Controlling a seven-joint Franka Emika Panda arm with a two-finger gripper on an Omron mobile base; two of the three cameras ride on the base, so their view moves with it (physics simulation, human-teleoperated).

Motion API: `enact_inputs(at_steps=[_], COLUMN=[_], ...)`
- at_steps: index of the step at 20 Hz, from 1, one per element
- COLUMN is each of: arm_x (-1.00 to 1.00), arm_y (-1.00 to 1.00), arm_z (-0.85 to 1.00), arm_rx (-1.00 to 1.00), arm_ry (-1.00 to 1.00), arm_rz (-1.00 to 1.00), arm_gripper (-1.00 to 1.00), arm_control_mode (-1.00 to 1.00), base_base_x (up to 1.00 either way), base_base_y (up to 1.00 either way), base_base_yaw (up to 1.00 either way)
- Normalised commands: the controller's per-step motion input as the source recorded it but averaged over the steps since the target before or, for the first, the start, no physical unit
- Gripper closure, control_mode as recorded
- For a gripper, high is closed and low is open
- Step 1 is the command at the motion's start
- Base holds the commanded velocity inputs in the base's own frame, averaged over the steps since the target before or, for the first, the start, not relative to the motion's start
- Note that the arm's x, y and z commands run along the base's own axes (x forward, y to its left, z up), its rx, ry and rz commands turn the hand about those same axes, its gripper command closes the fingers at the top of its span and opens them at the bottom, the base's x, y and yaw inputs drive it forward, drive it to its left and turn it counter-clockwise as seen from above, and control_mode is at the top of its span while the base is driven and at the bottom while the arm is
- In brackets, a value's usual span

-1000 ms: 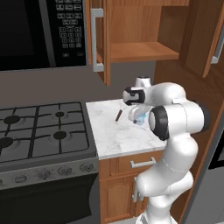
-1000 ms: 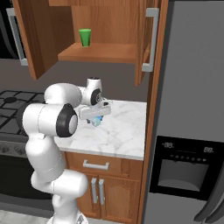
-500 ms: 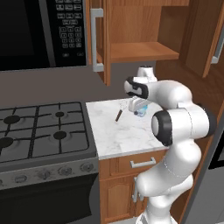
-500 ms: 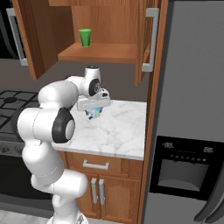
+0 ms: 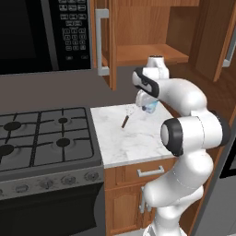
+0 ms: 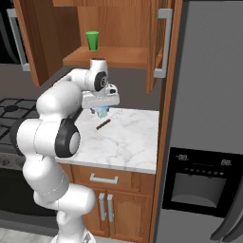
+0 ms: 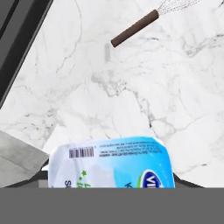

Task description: Pick the bar and yogurt from the counter and place them in the cabinets closest to them.

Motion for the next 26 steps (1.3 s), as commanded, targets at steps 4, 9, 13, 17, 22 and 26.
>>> enact_inputs(at_steps=[4, 9, 13, 17, 22, 26], arm_x=[-0.05, -0.05, -0.11, -0.1, -0.11, -0.12], arm_y=[0.0, 0.0, 0.0, -0.03, -0.06, -0.07], arm_z=[0.57, 0.55, 0.5, 0.49, 0.51, 0.5], arm_rx=[0.0, 0.0, 0.0, 0.04, 0.06, 0.07], arm_ry=[-0.02, -0.03, -0.08, -0.11, -0.14, -0.17], arm_rz=[-0.07, -0.07, -0.06, -0.05, -0.06, -0.05], arm_gripper=[1.0, 1.0, 1.0, 1.0, 1.0, 1.0], arm_control_mode=[-1.0, -1.0, -1.0, -1.0, -1.0, -1.0], base_base_x=[0.0, 0.0, 0.0, 0.0, 0.0, 0.0], base_base_y=[0.0, 0.0, 0.0, 0.0, 0.0, 0.0], base_base_yaw=[0.0, 0.0, 0.0, 0.0, 0.0, 0.0])
